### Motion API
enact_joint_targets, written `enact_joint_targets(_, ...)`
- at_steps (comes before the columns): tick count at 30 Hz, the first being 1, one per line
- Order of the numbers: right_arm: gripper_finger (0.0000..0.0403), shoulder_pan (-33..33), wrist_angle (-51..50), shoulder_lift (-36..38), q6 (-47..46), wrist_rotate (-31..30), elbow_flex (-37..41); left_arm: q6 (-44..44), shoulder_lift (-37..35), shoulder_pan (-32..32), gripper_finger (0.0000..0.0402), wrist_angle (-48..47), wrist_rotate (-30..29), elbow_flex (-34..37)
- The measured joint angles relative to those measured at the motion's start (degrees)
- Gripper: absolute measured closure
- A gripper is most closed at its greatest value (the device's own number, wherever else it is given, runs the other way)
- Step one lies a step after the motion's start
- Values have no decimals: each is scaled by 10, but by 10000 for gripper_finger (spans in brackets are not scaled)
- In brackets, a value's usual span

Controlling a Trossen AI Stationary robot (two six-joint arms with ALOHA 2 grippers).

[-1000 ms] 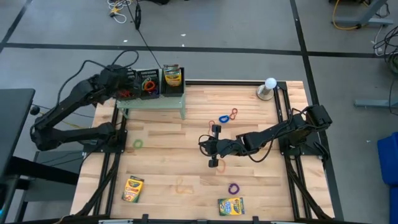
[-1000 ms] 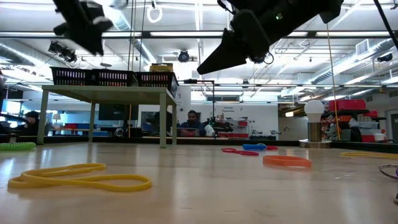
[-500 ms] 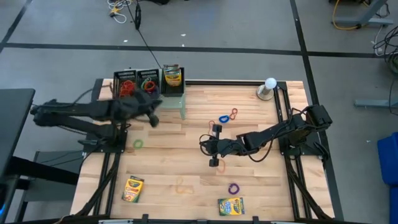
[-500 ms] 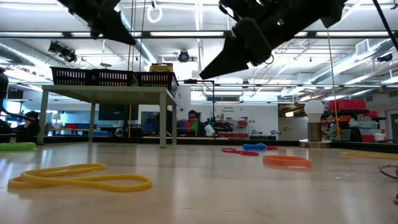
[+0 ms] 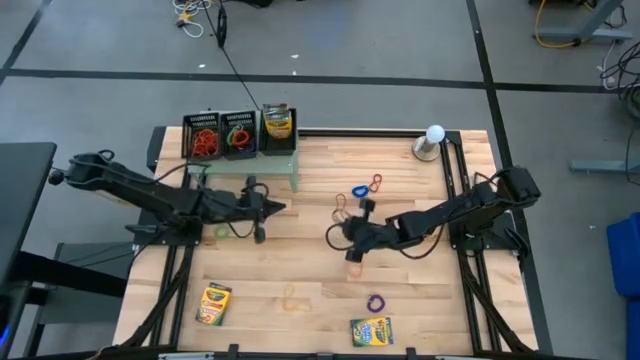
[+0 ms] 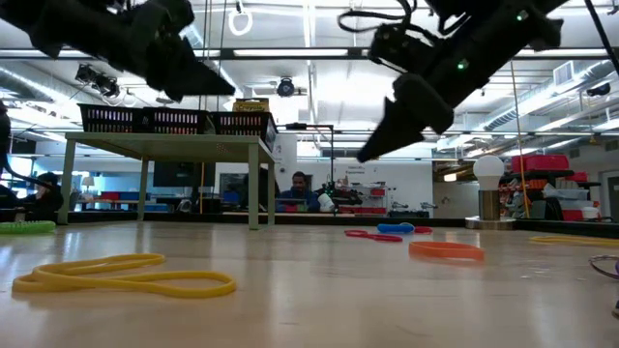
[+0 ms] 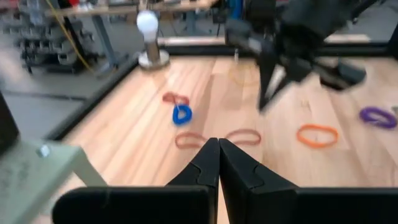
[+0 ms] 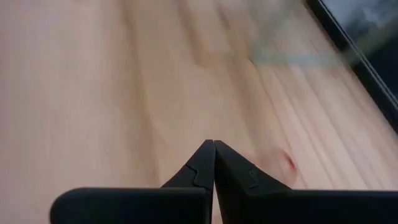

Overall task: Pick & Place Office Desk Supplies
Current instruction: Put the red rubber band into the left black bin on the shelf

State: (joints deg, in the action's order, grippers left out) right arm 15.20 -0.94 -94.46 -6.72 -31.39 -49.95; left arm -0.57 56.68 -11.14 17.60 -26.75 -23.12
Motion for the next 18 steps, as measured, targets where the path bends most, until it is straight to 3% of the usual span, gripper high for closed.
enact_joint_targets(10, 349, 39, -298, 79, -261, -3, 0, -18, 89, -2, 392, 20, -2, 2)
enact_joint_targets(14, 311, 52, -389, 86, -352, 37, 0, -14, 136, -2, 392, 69, 2, 2)
enact_joint_targets(18, 270, 64, -386, 86, -403, 99, 0, 14, 190, -2, 392, 140, 13, 2)
